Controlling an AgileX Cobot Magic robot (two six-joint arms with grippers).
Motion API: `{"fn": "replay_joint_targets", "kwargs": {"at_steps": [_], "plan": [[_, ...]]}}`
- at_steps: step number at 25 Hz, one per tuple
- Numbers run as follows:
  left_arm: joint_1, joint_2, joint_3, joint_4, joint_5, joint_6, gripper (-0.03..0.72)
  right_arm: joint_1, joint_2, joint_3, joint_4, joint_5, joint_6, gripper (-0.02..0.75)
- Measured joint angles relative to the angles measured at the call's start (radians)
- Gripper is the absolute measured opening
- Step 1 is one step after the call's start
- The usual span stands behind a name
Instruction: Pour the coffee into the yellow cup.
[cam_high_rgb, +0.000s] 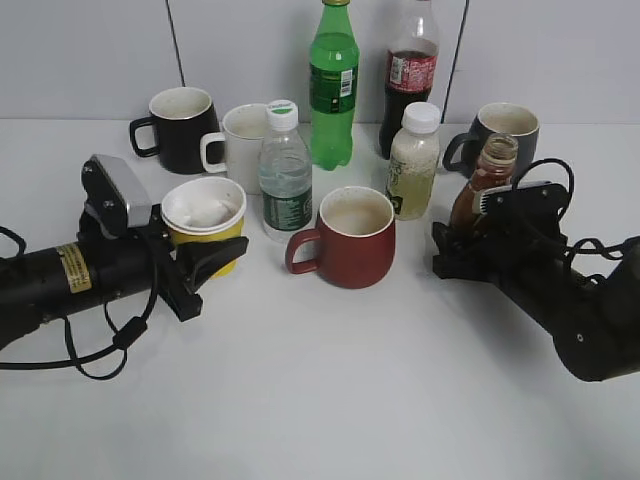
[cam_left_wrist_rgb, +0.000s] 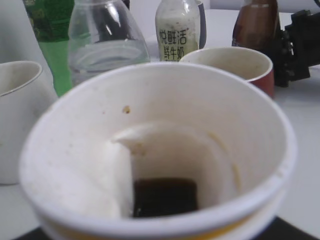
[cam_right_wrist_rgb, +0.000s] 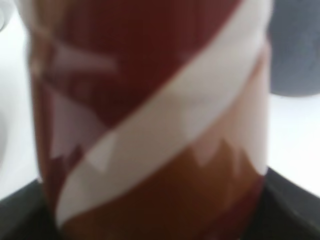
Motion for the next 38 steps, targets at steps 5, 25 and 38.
{"fn": "replay_joint_targets", "kwargs": {"at_steps": [5,25,38], "plan": [[-0.01,0.0,0.0,0.003,0.001,0.0,0.332,0.0,0.0,-0.014,0.005,0.0,0.0,0.524],[-0.1,0.0,-0.031,-0.021,0.001,-0.001,0.332,0.011,-0.32,0.081,-0.227,0.109,-0.17,0.504],[-0.143,0.0,-0.092,-0.027,0.0,-0.039,0.331,0.165,-0.399,-0.075,-0.254,0.398,-0.447,0.504]]}}
